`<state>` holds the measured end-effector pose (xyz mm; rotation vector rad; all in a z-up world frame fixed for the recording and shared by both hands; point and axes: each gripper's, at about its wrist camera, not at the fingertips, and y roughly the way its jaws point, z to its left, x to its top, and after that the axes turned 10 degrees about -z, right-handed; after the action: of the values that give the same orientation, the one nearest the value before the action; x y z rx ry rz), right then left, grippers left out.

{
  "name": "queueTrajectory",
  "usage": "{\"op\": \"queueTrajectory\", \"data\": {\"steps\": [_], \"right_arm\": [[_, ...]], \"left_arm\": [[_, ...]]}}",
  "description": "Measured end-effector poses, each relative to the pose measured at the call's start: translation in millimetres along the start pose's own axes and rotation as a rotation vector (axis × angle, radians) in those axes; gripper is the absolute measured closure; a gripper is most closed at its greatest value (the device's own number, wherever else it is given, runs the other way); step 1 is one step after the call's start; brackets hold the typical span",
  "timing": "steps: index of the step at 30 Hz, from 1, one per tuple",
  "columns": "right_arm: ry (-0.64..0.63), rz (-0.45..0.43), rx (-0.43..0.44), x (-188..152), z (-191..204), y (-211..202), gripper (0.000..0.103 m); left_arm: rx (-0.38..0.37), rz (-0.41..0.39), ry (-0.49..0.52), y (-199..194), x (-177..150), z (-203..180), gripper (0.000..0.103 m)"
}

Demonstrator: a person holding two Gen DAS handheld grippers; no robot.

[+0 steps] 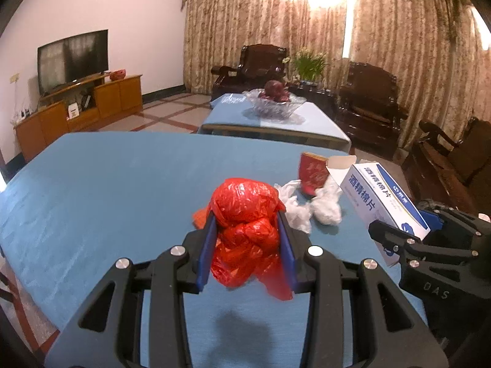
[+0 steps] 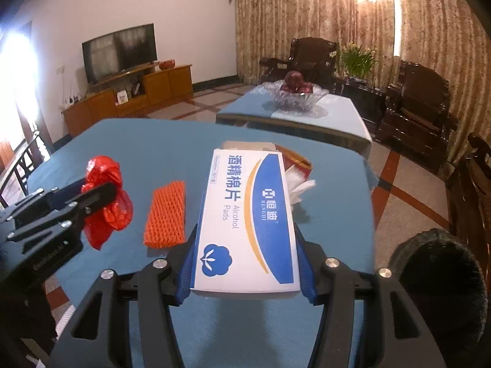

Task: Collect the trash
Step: 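Carry the red bag and white box over the bin and open both tools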

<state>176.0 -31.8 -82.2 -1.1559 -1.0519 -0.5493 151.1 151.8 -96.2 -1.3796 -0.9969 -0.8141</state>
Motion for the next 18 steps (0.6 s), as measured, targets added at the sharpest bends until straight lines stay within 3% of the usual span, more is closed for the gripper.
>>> {"op": "queueTrajectory", "data": {"steps": [18], "right_arm": [[0.088,-0.122,-0.124,16.3,-83.5,-83.2,0.049]], "left_arm": [[-0.168,-0.052,0.045,-26.6,31.1,-99.6,0.067]]}}
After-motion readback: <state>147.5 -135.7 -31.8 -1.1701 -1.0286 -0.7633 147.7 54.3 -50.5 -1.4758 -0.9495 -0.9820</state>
